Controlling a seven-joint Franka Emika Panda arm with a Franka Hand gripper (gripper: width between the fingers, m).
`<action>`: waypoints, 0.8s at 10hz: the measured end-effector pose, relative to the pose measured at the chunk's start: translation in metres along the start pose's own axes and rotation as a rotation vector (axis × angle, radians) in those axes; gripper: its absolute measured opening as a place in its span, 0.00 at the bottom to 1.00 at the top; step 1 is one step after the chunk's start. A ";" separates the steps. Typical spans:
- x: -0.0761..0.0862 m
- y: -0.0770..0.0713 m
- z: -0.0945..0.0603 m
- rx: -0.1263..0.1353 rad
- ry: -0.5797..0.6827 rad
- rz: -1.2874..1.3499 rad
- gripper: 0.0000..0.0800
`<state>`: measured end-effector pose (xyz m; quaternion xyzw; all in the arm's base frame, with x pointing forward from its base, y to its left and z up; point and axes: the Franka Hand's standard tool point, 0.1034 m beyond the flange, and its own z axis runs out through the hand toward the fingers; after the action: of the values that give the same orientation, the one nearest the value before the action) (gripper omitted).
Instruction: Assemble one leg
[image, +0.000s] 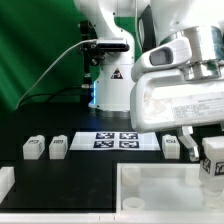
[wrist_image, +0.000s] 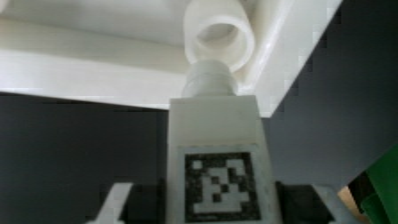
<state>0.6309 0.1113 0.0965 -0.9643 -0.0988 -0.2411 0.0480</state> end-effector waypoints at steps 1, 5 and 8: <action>-0.004 0.000 0.003 0.000 -0.006 -0.002 0.37; -0.009 -0.009 0.006 0.005 0.000 -0.017 0.37; -0.015 -0.010 0.007 0.002 0.002 -0.021 0.37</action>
Offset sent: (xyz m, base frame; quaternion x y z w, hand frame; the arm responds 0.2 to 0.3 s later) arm -0.0062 0.0084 -0.0070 -0.0009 0.0004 0.0026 1.0000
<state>0.6190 0.1191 0.0839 -0.9629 -0.1094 -0.2422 0.0467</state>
